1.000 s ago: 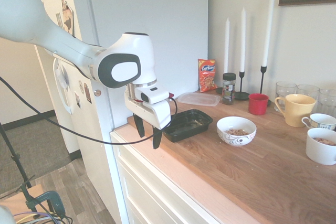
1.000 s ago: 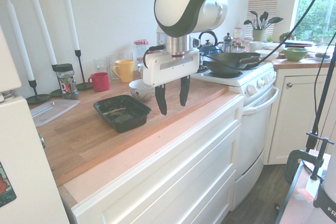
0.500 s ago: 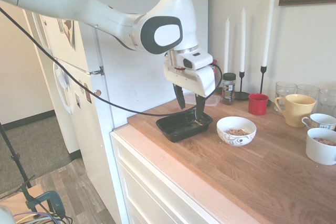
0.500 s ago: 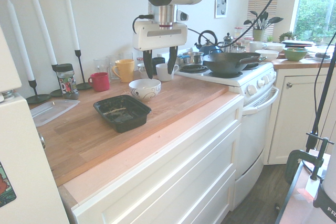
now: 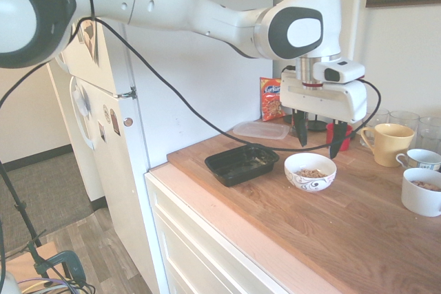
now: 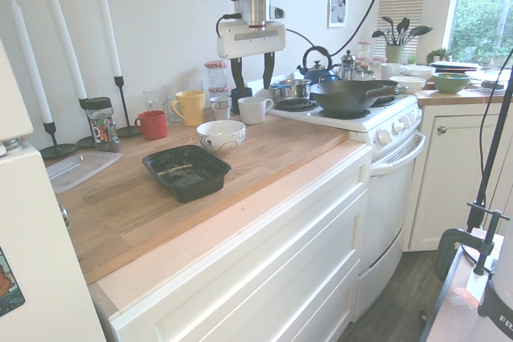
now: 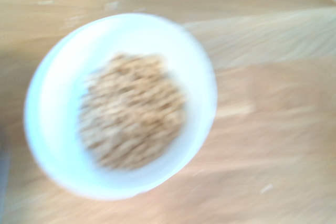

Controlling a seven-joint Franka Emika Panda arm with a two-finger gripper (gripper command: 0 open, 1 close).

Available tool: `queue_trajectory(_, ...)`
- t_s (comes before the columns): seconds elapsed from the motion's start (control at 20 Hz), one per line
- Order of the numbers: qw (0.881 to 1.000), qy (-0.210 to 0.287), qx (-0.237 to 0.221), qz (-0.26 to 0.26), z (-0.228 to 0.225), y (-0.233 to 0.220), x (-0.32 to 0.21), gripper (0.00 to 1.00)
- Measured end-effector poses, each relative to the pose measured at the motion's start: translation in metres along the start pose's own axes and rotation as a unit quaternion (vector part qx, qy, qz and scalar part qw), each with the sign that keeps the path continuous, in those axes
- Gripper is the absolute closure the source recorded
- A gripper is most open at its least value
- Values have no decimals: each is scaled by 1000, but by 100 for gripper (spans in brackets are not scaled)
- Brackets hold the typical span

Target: Pour the cereal into the box

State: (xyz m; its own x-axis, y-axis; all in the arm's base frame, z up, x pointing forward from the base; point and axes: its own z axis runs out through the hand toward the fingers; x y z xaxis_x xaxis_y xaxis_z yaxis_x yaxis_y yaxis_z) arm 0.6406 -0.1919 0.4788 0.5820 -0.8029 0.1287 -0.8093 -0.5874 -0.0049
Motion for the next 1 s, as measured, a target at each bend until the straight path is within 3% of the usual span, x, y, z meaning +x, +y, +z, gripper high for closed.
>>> queue_trajectory(0.25, 1000, -21, 13, -2, 34, -34, 34, 0)
queue_trajectory(0.5, 997, -67, 37, 16, 50, -37, 61, 0)
queue_trajectory(1.0, 992, -120, 32, 14, 112, -51, 56, 0)
